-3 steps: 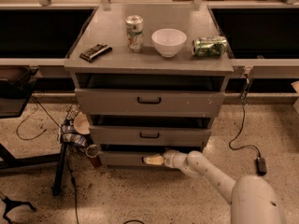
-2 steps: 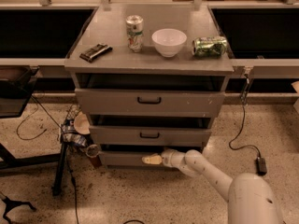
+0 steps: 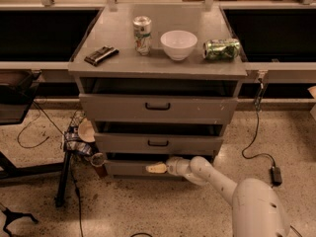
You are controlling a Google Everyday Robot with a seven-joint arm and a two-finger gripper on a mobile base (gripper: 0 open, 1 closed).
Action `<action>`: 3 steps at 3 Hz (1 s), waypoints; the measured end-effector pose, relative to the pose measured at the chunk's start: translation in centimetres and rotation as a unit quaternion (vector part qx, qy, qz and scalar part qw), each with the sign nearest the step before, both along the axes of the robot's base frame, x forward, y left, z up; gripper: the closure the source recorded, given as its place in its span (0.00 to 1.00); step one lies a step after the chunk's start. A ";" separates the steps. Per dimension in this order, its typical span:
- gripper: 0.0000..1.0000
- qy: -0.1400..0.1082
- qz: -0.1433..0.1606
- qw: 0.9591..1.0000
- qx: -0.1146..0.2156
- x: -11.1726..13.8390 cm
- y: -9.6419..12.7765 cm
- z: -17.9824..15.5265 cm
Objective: Open bottom drawer
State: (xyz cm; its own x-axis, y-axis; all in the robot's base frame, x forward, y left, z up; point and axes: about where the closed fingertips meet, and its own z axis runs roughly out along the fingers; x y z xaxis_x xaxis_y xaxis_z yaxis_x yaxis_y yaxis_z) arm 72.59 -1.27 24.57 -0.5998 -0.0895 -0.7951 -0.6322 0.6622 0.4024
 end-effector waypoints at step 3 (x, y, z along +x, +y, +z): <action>0.00 0.033 -0.008 0.998 -0.043 -0.2 -1.1 -0.8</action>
Offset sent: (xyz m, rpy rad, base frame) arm 0.0011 -0.0135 -0.0110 -0.0947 0.0759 -0.0154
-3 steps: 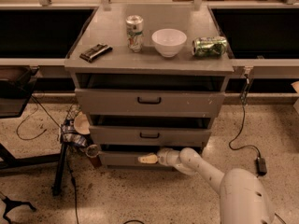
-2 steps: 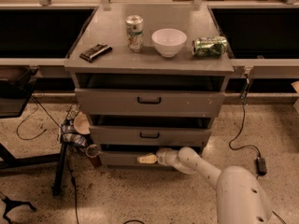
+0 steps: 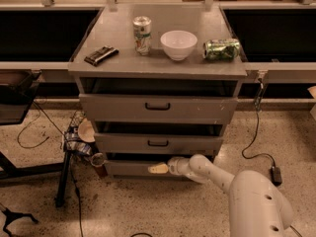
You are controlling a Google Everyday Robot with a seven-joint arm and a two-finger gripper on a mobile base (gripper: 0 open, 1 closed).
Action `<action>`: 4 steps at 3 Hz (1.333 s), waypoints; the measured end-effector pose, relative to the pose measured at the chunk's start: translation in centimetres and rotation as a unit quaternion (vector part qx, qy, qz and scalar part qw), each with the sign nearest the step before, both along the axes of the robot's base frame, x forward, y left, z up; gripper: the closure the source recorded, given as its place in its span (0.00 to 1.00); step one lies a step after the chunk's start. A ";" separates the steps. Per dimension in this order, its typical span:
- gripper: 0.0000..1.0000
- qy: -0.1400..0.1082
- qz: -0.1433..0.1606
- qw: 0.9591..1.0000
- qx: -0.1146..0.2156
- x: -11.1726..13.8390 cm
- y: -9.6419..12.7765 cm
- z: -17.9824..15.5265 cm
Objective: Open bottom drawer
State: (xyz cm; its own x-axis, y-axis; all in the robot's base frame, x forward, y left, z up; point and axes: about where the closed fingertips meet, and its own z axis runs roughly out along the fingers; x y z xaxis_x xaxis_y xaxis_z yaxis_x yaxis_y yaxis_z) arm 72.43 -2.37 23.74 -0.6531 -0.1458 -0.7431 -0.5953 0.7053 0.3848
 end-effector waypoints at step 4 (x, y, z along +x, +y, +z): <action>0.00 0.066 -0.004 0.995 -0.080 -1.5 -2.3 -1.1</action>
Offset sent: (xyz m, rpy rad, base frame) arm -0.0155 -0.0396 -0.0026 -0.1242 0.0882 -0.0507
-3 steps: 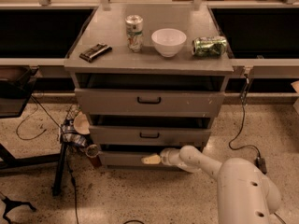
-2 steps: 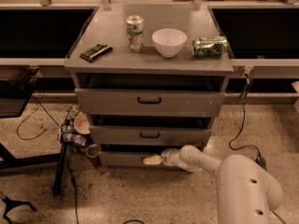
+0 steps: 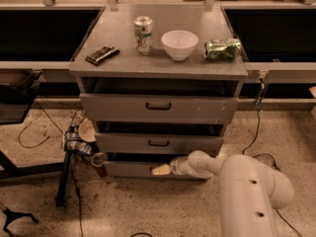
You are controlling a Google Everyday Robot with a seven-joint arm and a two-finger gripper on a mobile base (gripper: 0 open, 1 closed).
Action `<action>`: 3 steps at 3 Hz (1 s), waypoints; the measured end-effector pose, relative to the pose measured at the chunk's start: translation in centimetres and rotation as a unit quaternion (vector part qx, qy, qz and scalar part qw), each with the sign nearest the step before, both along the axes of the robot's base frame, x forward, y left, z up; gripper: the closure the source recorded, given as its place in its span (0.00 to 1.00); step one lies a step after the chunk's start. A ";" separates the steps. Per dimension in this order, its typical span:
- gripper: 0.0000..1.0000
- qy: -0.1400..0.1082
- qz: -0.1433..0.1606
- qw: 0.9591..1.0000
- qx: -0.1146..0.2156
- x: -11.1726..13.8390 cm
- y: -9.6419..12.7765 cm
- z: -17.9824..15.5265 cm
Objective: Open bottom drawer
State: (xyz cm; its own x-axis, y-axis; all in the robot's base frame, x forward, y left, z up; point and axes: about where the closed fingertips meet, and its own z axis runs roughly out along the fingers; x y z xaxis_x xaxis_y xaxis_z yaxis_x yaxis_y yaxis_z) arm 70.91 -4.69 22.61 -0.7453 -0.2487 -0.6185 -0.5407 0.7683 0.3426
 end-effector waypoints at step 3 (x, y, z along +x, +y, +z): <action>0.00 0.026 0.010 0.999 -0.033 -0.8 -0.6 -0.4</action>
Offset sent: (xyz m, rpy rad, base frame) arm -0.0324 -0.0373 -0.0220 -0.2662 0.2011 0.0663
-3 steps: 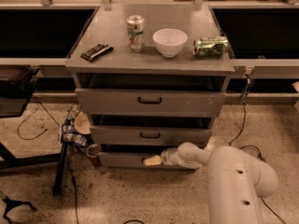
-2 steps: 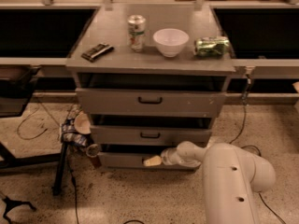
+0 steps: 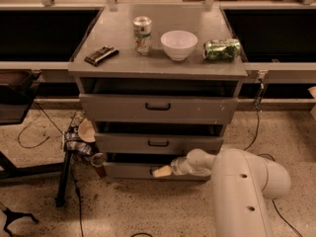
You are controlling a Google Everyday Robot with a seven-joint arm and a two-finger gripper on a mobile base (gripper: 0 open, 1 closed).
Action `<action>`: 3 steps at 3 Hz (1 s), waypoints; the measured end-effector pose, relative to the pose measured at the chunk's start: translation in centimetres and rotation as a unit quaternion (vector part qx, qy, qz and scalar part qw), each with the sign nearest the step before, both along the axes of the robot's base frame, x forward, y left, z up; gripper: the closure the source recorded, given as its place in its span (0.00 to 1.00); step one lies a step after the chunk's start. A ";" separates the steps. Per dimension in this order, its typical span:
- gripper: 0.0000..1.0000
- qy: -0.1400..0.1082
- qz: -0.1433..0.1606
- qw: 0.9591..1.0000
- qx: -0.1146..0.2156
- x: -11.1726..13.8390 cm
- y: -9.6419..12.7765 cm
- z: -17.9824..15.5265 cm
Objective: Open bottom drawer
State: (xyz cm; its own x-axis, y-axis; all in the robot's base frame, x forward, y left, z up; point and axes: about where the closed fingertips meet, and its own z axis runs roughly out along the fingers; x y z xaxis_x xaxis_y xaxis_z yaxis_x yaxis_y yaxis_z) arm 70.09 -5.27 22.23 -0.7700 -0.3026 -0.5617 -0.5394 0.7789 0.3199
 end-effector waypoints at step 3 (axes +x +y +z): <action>0.00 0.020 0.012 0.999 -0.027 -0.8 -0.3 -0.3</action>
Offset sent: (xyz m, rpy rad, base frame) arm -0.0494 -0.0423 -0.0264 -0.3504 0.2605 0.1526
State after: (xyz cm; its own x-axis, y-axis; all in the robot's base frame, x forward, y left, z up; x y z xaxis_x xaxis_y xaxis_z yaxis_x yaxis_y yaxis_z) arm 69.30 -5.60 21.95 -0.7839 -0.3497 -0.5130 -0.5455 0.7826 0.3000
